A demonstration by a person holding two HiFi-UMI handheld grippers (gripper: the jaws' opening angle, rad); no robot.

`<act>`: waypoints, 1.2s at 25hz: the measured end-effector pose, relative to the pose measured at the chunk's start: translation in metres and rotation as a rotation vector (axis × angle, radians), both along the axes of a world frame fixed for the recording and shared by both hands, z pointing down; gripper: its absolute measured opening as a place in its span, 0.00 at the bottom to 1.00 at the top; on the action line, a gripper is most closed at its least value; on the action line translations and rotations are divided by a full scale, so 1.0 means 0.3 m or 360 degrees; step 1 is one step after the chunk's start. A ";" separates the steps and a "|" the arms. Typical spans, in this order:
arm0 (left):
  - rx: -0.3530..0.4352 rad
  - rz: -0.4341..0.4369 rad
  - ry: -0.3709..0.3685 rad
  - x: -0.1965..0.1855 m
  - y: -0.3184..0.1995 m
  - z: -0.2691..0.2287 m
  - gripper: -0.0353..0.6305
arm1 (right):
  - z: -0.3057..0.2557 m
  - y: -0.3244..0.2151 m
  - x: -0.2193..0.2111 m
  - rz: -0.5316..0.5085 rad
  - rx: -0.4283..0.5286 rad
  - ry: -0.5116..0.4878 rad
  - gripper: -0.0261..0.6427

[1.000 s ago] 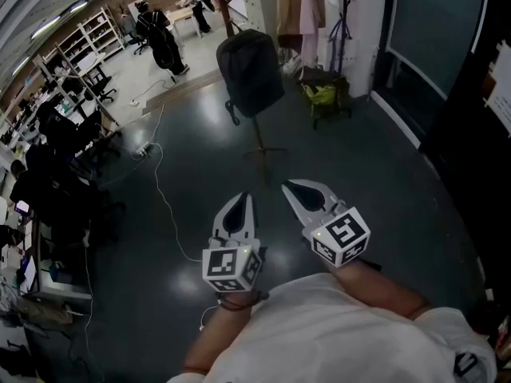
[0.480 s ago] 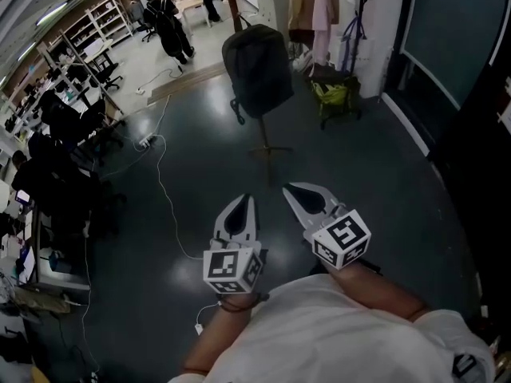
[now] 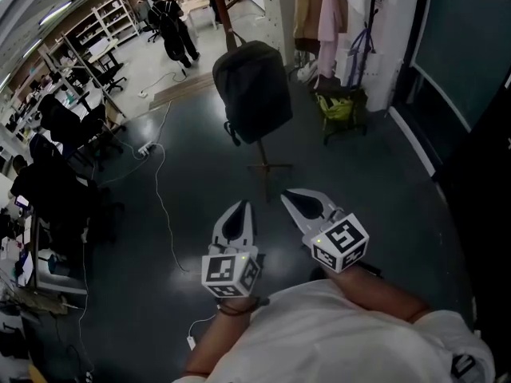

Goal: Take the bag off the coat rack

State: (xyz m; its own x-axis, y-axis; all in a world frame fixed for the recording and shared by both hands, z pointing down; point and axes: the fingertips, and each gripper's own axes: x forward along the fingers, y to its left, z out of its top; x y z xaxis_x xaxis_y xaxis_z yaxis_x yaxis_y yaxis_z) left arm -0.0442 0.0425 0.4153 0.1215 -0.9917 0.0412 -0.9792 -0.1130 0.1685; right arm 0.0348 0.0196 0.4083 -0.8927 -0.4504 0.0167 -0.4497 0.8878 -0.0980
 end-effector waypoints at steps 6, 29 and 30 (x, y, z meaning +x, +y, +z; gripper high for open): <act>-0.0007 -0.0051 0.0028 0.062 -0.220 0.001 0.06 | 0.016 -0.221 0.066 -0.0078 -0.0019 0.0023 0.04; -0.0032 0.0002 0.0067 -0.062 -0.721 0.065 0.06 | 0.096 -0.707 -0.046 -0.0050 -0.0074 0.0060 0.04; -0.0032 0.0012 0.0070 -0.084 -0.750 0.064 0.06 | 0.098 -0.733 -0.068 -0.0040 -0.0082 0.0063 0.04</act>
State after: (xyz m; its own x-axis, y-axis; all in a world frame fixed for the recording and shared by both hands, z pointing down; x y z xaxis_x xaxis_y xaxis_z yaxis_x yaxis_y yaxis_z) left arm -0.0693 -0.1827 0.4345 0.1313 -0.9898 0.0558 -0.9699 -0.1166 0.2140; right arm 0.0144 -0.2004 0.4378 -0.9017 -0.4257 0.0752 -0.4321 0.8929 -0.1265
